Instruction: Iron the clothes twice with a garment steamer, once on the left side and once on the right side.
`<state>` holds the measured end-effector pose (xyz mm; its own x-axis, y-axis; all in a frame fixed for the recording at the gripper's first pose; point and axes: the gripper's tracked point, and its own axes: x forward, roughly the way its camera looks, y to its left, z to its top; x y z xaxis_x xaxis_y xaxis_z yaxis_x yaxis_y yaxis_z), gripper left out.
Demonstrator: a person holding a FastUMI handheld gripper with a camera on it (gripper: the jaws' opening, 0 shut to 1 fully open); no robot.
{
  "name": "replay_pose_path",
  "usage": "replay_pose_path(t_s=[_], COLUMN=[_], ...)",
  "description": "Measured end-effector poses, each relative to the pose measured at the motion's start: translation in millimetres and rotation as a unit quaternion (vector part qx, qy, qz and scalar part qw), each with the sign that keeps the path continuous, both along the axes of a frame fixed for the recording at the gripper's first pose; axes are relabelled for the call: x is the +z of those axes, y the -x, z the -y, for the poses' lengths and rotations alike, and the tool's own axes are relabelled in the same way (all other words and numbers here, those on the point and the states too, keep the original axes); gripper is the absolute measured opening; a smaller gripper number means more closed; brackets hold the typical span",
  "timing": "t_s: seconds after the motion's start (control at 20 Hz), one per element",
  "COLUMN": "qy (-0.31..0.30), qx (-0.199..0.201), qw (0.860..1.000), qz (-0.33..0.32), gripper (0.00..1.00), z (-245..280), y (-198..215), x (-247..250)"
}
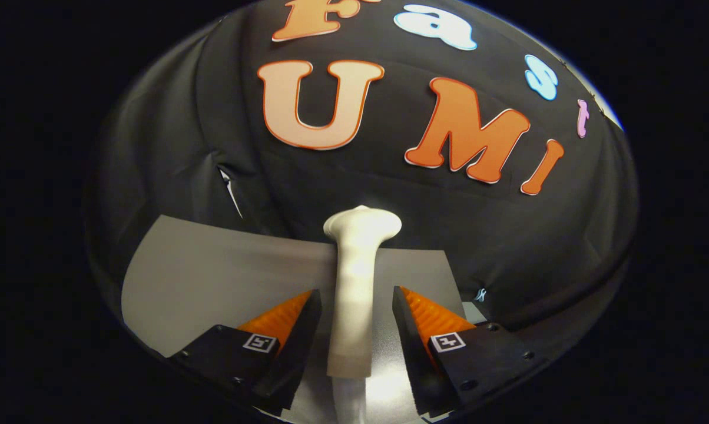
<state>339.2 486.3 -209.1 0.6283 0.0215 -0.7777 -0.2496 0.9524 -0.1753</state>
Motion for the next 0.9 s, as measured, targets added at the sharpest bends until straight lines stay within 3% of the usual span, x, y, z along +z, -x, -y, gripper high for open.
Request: replay_pose_path(t_s=[0.1,0.15,0.35,0.5,0.65,0.9], qy=[-0.013,-0.027,-0.045,-0.066,-0.041,-0.099], qx=[-0.013,-0.019,-0.024,-0.002,0.023,0.083], qw=[1.0,0.999,0.999,0.998,0.992,0.974], qz=[-0.016,-0.025,-0.012,0.026,0.117,0.185], gripper=[0.76,0.65,0.45,0.41,0.4,0.4], z=[3,0,0,-5,2,-10], y=[-4,-2,-2,3,9,69], x=[-13,-16,-11,11,56,117])
